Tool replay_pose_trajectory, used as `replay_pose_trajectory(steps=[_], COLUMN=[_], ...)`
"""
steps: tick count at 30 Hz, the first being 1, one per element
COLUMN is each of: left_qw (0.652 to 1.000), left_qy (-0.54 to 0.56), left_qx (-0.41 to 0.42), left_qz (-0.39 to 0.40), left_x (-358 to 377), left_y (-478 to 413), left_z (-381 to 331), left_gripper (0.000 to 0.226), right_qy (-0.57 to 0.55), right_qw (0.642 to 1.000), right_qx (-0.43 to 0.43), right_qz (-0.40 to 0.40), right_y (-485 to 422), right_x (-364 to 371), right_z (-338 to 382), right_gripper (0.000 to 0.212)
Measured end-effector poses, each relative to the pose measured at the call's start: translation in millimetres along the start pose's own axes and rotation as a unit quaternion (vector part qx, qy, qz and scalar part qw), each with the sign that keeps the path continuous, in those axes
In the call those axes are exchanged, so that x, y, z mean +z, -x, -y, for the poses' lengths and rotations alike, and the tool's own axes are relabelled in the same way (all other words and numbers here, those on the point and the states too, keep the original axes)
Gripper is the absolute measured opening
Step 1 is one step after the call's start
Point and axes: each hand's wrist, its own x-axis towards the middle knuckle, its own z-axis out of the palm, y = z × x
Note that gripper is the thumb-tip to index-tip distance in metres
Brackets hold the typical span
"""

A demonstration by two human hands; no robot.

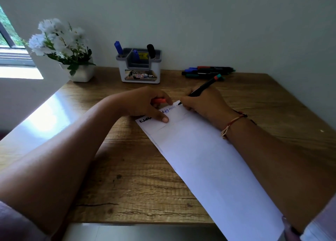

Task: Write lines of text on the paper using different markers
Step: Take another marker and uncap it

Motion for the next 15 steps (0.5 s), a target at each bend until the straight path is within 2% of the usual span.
replay_pose_trajectory(steps=[15], left_qw=[1.000], left_qy=[0.002], left_qx=[0.006], left_qz=[-0.002], left_x=[0.1], left_y=[0.3], left_z=[-0.3], left_gripper=[0.054], right_qy=[0.002], right_qw=[1.000], right_qx=[0.003], right_qz=[0.001], right_y=[1.6], right_x=[-1.6], right_z=[2.4], right_gripper=[0.021])
